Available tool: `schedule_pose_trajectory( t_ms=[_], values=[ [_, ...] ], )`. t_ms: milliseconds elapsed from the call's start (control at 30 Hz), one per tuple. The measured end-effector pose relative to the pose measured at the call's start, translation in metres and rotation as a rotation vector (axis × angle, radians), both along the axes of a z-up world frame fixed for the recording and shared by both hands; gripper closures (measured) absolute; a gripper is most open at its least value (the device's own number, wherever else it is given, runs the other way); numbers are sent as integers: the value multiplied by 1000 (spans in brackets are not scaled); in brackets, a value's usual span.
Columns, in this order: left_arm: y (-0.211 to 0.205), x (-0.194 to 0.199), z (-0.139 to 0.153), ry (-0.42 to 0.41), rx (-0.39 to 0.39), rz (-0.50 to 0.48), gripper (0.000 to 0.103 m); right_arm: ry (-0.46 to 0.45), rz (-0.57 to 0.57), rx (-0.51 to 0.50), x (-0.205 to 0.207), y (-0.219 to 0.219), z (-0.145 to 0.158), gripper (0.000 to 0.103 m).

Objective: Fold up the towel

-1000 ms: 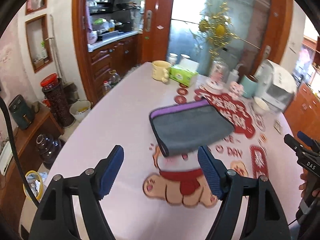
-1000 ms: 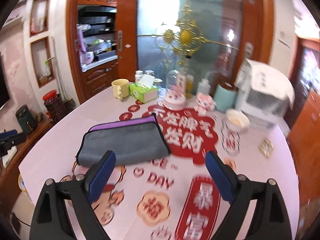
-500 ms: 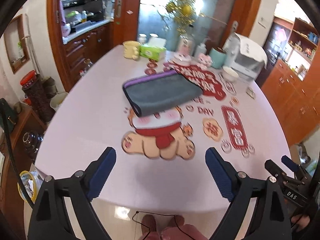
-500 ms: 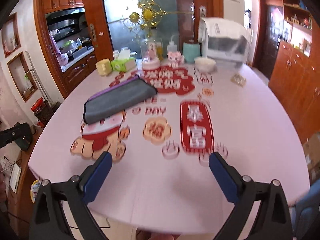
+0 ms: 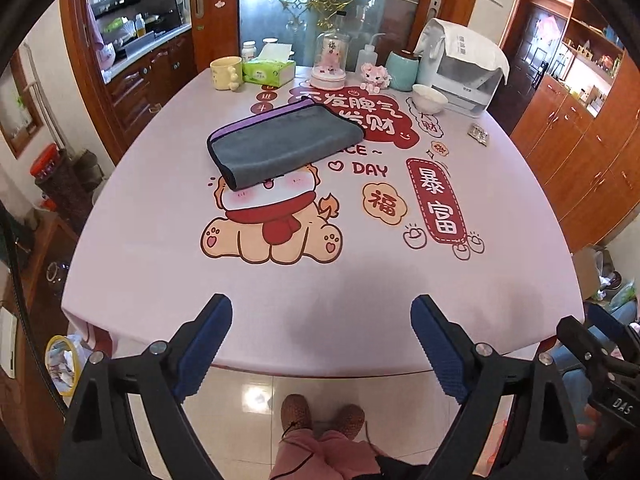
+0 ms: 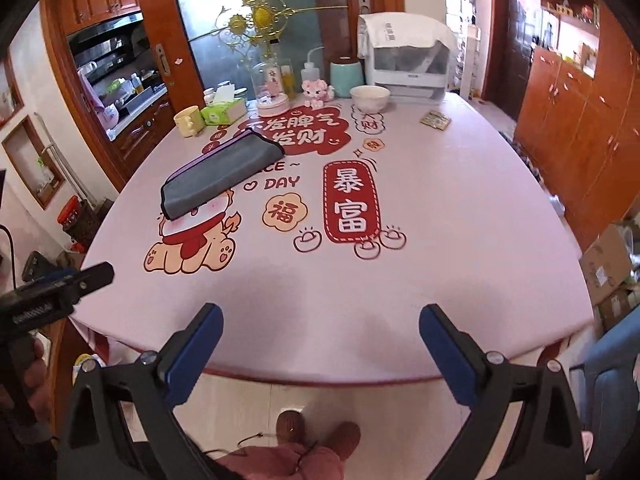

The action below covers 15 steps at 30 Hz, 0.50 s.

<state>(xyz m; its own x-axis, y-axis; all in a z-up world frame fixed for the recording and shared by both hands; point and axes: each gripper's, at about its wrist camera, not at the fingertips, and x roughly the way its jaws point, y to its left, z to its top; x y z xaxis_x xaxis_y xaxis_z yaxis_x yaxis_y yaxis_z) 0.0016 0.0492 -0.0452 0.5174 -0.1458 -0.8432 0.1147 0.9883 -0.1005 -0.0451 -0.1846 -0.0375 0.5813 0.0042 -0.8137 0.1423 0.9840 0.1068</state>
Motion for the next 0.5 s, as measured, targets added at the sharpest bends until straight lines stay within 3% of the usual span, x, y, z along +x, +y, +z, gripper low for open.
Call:
schedule_pose_trajectory(
  t_ms=[200,300,500],
  values=[
    [-14,-19,31,-59,34,11,13,-11,-28,16,-17,-2,25,4],
    [-18,-28,40,-96,49,26,12,-37,-18,52,-24,3,36,3],
    [-25,-40,47,-145,58,26,9,-105,-14,27,-38,15,47,2]
  ],
)
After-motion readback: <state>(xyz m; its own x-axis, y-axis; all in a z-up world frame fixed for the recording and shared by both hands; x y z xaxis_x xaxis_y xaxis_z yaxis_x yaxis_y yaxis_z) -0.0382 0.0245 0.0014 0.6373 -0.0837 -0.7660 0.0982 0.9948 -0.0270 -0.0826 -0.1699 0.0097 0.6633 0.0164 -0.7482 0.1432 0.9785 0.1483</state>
